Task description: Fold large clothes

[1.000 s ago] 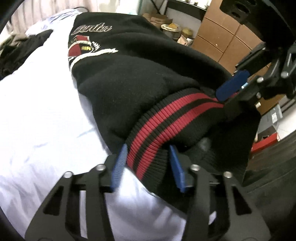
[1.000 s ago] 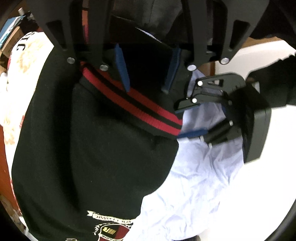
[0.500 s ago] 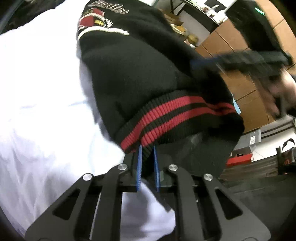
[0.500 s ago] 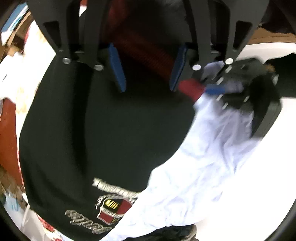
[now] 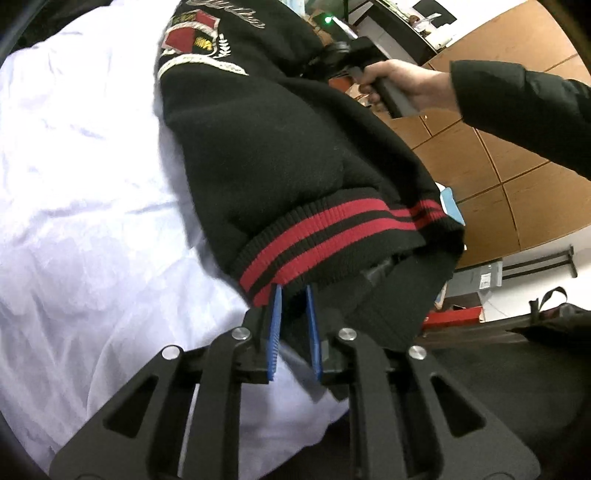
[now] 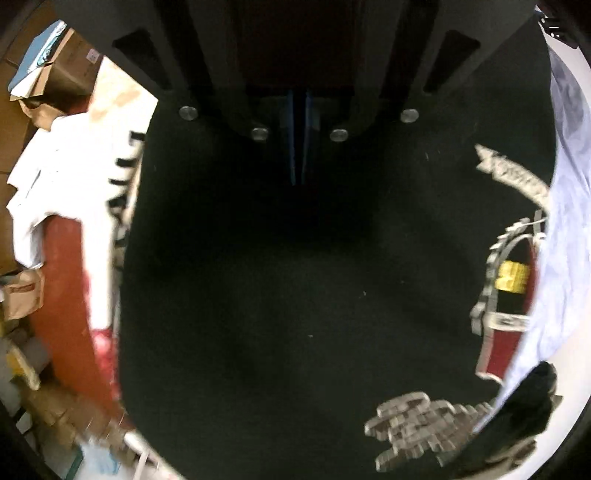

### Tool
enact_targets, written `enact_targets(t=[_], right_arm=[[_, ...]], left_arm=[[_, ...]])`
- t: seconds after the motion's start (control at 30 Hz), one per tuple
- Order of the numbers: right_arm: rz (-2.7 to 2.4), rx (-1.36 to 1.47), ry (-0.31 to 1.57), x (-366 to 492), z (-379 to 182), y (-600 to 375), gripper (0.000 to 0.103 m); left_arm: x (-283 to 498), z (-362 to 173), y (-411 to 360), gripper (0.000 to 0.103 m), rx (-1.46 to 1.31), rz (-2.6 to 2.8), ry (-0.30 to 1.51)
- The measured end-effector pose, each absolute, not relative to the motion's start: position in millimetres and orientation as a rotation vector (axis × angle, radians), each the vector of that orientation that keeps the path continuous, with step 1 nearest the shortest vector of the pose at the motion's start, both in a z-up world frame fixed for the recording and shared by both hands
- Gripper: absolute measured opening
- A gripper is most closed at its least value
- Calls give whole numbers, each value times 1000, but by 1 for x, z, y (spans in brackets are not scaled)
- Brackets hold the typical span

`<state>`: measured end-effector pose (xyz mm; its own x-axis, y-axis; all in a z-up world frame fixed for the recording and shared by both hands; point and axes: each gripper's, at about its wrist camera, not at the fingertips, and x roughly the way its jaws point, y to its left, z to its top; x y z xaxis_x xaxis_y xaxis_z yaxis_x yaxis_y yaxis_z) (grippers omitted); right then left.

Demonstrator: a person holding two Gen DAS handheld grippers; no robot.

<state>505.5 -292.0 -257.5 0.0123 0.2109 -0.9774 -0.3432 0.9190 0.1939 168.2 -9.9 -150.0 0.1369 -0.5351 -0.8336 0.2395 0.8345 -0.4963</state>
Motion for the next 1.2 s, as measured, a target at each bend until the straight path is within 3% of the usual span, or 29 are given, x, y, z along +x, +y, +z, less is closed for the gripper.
enact_targets(t=[0.07,0.17,0.2,0.27,0.33,0.53,0.67,0.73,0.93,1.03,1.13,1.17,1.2], right_arm=[[455,-99,1528,514,-261,-292,2],[514,-129,1564,522,-247,-293,3],[573,-153,1554,523,-231,-291,9],[687,-155,1506,524,-197,-287,12],[767,-175,1427,532,-160,-279,31],[828,-228,1212,612,-86,-220,60],[775,-278,1094,670,-65,-169,68],[746,-305,1101,705,-69,-143,75],[713,-389,1369,754,-139,-103,79],[658,-416,1504,766,-175,-90,94],[638,-380,1678,761,-209,-86,92],[649,-395,1684,756,-213,-83,86],[692,-389,1668,750,-211,-78,66]], left_arm=[[168,-147,-3,28,-284,-561,1334],[178,-140,3,29,-289,-532,1340],[183,-136,4,29,-284,-516,1328],[194,-127,3,37,-280,-497,1295],[209,-117,-3,46,-277,-483,1248],[255,-133,-46,47,-356,-481,1224],[265,-157,-69,47,-397,-454,1293],[263,-168,-73,48,-398,-423,1318],[258,-189,-74,49,-415,-378,1351],[250,-191,-73,49,-427,-361,1321],[245,-194,-74,49,-435,-340,1310],[244,-195,-73,49,-449,-332,1309],[243,-196,-73,49,-463,-325,1307]])
